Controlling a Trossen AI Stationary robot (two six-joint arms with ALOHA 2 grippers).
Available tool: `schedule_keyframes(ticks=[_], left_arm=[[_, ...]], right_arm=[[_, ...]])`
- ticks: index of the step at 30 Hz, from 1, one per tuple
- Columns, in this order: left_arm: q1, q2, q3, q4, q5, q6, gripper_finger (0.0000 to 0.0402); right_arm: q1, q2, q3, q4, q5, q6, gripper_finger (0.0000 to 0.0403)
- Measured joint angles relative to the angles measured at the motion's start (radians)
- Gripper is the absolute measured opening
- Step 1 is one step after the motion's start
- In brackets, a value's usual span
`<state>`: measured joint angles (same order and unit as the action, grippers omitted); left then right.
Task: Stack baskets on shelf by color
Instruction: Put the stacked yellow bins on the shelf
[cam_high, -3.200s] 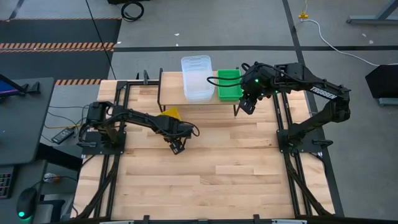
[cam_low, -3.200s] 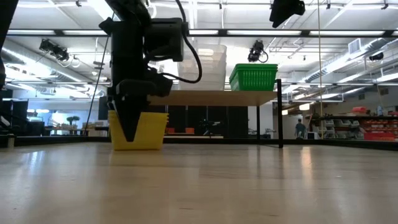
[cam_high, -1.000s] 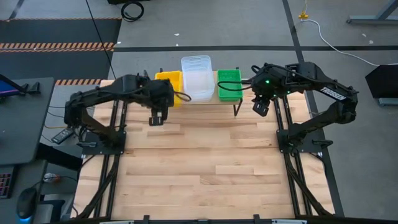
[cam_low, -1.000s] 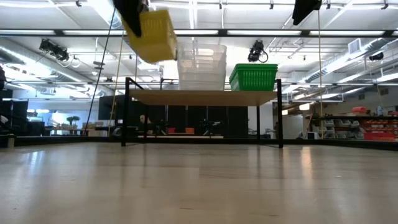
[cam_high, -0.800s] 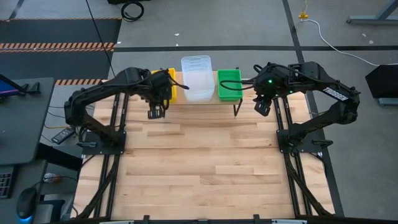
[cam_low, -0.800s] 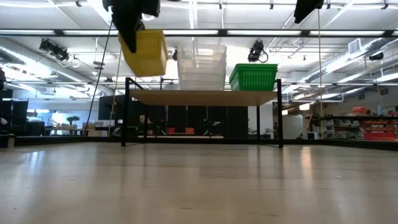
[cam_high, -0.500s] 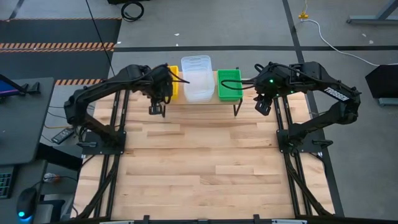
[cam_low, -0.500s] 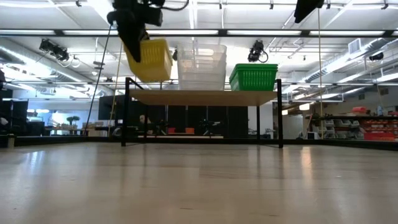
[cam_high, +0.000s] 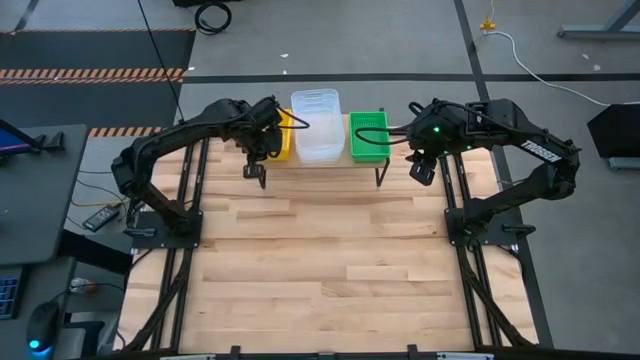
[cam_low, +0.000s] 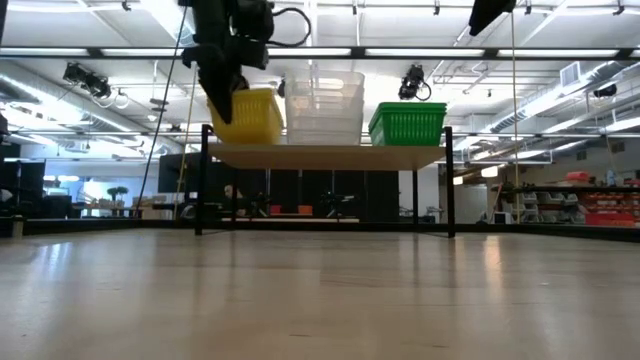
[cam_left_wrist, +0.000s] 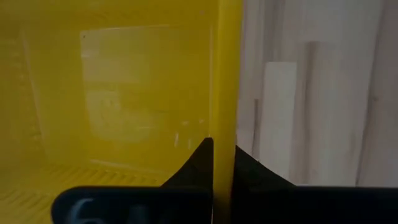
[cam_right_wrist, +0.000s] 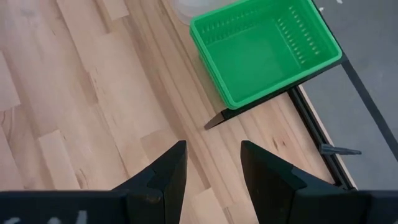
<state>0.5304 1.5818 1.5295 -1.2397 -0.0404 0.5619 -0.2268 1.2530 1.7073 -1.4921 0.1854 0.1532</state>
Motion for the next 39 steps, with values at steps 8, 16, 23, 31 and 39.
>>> schedule_keyframes(ticks=[8,16,23,31,39], left_arm=[[0.008,0.026,0.000,0.031,-0.014,0.061,0.0014],[0.034,0.028,0.001,0.038,-0.038,0.150,0.0014],[0.044,0.028,0.002,0.027,-0.041,0.058,0.0014],[0.014,0.028,0.002,-0.010,-0.021,-0.050,0.0014],[-0.028,0.028,0.002,-0.008,-0.020,-0.057,0.0029]], right_arm=[[0.000,0.000,0.000,0.000,0.000,0.003,0.0158],[0.000,0.000,0.000,0.003,0.005,0.001,0.0158],[0.000,0.000,0.000,0.002,0.005,0.008,0.0158],[0.000,0.000,0.000,0.005,0.006,0.005,0.0158],[0.000,0.000,0.000,0.012,0.006,0.005,0.0158]])
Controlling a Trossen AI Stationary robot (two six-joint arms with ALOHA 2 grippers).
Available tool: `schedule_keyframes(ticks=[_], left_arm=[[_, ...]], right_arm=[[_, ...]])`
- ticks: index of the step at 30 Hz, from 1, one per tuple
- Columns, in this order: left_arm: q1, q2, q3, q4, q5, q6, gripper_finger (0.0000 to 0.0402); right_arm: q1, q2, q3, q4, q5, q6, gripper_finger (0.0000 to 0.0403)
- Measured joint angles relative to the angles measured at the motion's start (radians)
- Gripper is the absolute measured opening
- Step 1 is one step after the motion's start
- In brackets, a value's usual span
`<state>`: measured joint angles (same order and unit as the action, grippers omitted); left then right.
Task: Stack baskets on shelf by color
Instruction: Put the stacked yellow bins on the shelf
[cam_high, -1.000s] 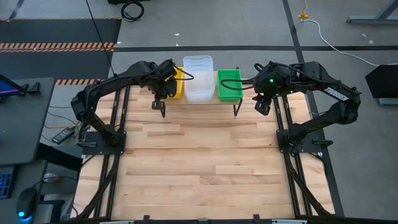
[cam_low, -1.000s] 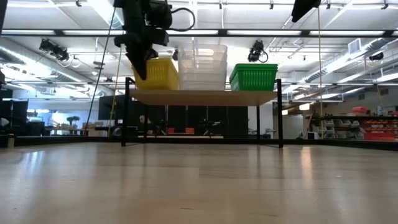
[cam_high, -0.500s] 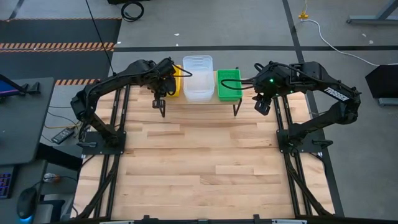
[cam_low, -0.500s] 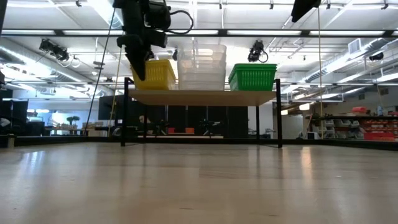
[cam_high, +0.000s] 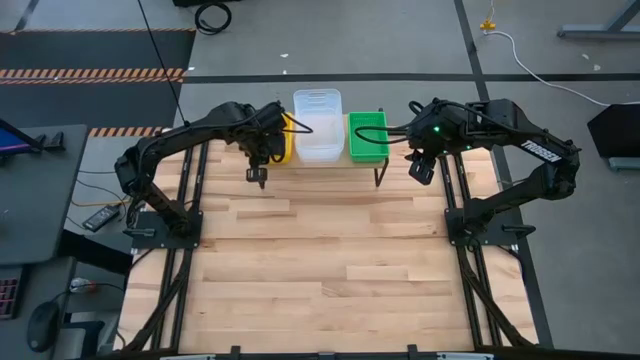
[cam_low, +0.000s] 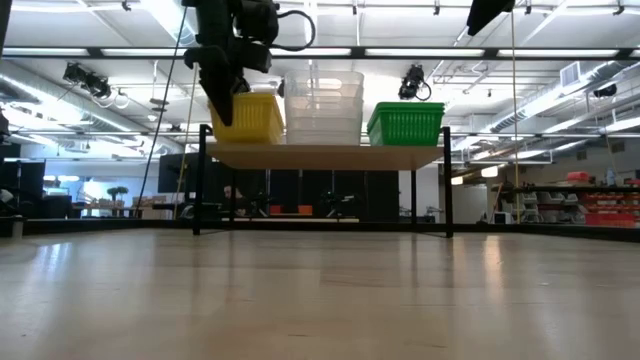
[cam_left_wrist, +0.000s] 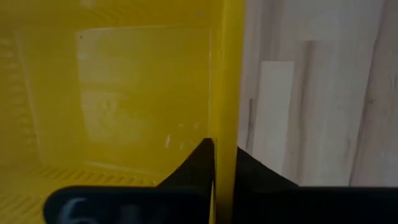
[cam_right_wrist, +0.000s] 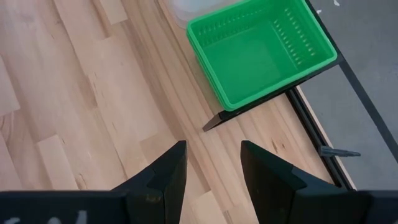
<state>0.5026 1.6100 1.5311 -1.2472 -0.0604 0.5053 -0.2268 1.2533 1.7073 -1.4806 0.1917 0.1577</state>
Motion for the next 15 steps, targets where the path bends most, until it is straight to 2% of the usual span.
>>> schedule_keyframes(ticks=[9,15], left_arm=[[-0.002,0.000,0.006,0.000,-0.047,-0.006,0.0059],[-0.007,-0.001,0.107,-0.036,-0.051,-0.059,0.0066]], right_arm=[[0.000,0.000,0.000,0.000,0.000,0.000,0.0158],[0.000,-0.001,0.000,0.002,-0.001,0.024,0.0158]])
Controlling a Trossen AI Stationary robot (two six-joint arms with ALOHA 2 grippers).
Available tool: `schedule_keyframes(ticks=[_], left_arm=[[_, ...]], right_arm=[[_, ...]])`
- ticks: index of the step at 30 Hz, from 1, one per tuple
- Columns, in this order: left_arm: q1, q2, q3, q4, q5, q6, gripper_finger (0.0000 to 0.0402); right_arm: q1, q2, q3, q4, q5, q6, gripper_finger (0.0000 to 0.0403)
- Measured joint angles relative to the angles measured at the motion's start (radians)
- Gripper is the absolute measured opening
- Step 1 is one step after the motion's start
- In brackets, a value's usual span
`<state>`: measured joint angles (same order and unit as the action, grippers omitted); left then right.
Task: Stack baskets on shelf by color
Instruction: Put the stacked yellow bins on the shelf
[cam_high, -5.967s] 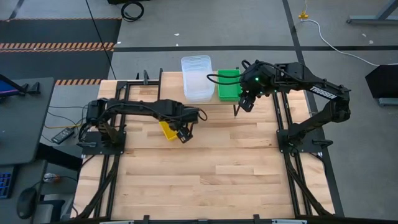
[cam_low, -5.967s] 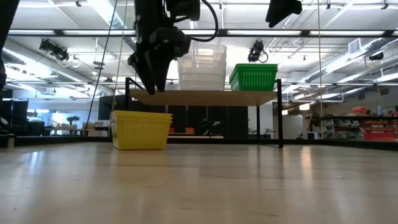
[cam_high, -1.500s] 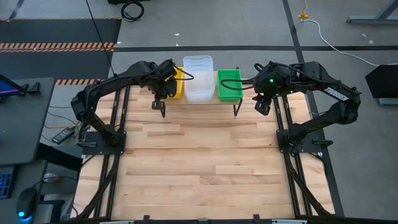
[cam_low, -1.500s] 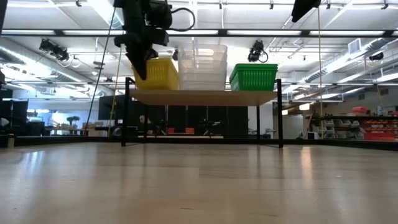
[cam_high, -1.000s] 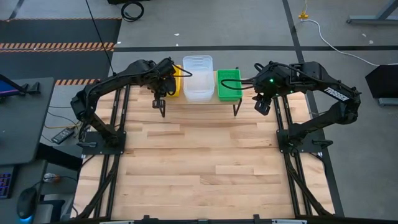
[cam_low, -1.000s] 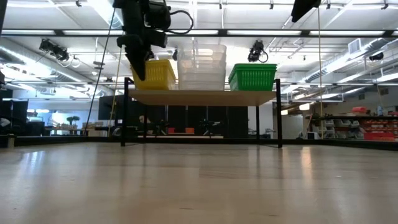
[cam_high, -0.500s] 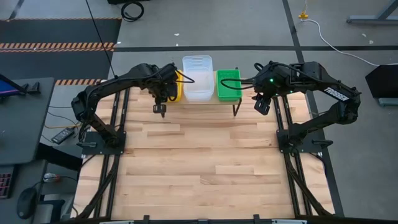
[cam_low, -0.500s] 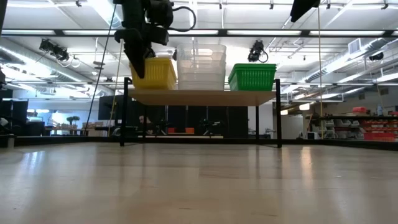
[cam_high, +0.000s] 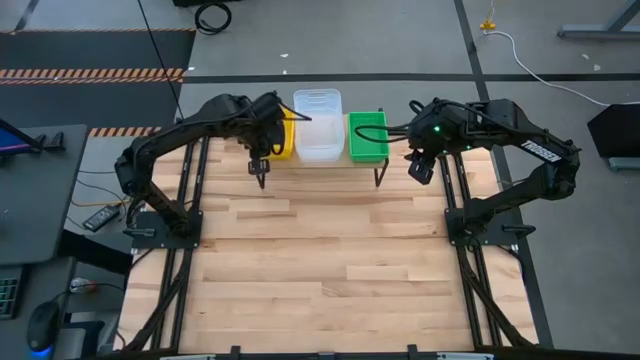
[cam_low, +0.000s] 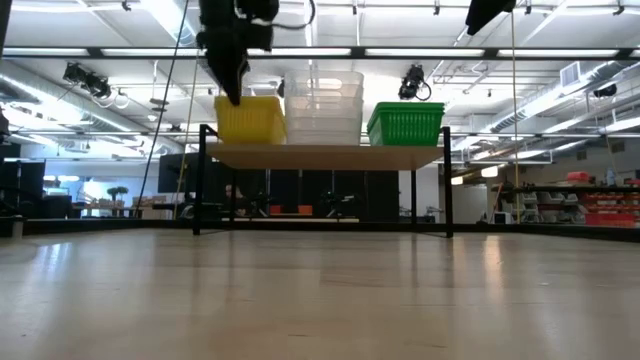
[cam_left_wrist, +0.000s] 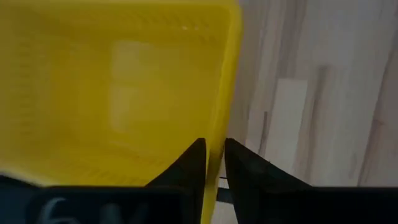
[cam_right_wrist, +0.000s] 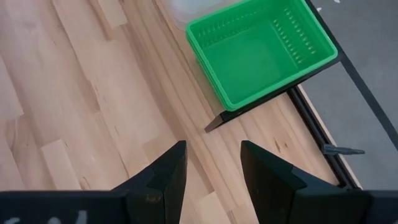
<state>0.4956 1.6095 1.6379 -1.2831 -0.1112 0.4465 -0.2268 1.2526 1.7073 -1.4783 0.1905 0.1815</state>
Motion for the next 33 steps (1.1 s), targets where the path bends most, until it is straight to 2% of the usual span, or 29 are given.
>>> schedule_keyframes(ticks=[5,8,13,18,28,33], left_arm=[[-0.025,-0.001,0.132,-0.063,0.010,-0.097,0.0071],[-0.047,-0.001,0.202,-0.078,0.072,-0.150,0.0071],[-0.075,-0.003,0.239,-0.054,0.076,-0.127,0.0069],[-0.065,-0.002,0.185,-0.073,0.052,-0.101,0.0068],[-0.061,-0.002,-0.010,-0.050,0.067,-0.068,0.0033],[-0.061,-0.004,-0.074,-0.019,0.058,-0.064,0.0046]], right_arm=[[0.000,-0.028,0.000,0.025,-0.005,0.061,0.0157],[0.000,-0.064,0.000,0.048,-0.001,0.106,0.0149],[0.000,-0.120,0.001,0.065,0.000,0.130,0.0127],[0.000,-0.148,0.001,0.064,-0.007,0.161,0.0115],[0.003,-0.153,0.001,0.063,-0.030,0.178,0.0110],[0.003,-0.153,0.001,0.062,-0.030,0.169,0.0110]])
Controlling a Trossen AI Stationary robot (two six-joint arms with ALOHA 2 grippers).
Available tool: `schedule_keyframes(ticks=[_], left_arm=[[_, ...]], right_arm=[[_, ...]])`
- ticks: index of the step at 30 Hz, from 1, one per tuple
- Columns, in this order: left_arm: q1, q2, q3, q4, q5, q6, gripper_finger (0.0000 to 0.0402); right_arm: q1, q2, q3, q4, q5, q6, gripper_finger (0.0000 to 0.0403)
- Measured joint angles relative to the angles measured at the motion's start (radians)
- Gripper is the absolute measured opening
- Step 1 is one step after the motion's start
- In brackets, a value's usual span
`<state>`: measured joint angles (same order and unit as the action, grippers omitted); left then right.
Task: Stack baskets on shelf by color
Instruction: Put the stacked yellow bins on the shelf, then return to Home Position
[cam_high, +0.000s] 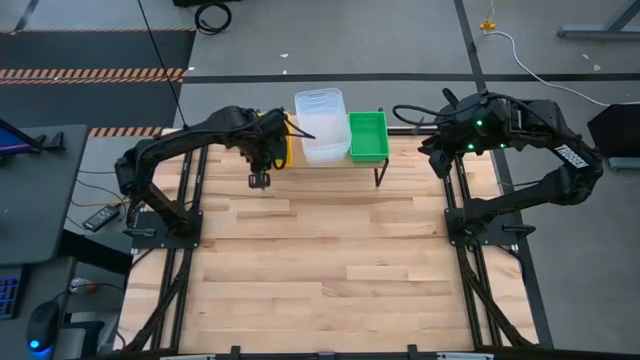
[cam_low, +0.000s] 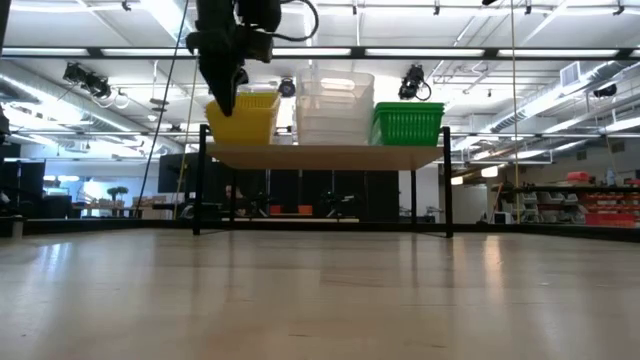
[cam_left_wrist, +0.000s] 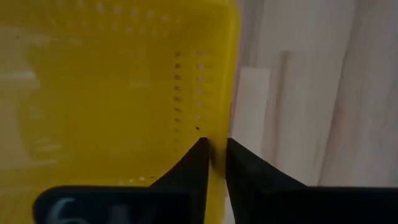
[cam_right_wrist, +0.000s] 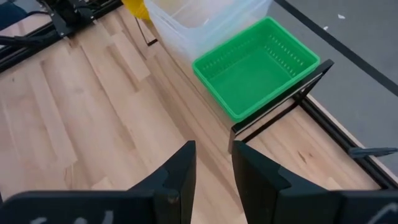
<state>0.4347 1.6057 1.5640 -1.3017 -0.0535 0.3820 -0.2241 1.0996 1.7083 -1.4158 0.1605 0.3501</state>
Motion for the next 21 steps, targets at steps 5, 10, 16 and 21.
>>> schedule_keyframes(ticks=[5,10,16,21], left_arm=[[0.008,0.004,0.013,0.048,-0.041,0.013,0.0092],[0.026,0.004,0.019,0.043,-0.043,0.022,0.0141],[0.030,0.004,0.019,0.021,-0.043,0.048,0.0173],[0.046,0.004,0.019,0.023,-0.065,0.088,0.0183]], right_arm=[[0.000,0.000,0.000,0.000,0.000,-0.012,0.0110],[0.000,0.000,0.000,0.000,0.000,-0.012,0.0109],[0.000,0.000,0.000,0.000,0.001,-0.012,0.0110],[0.000,0.000,0.000,0.000,0.001,-0.012,0.0110]])
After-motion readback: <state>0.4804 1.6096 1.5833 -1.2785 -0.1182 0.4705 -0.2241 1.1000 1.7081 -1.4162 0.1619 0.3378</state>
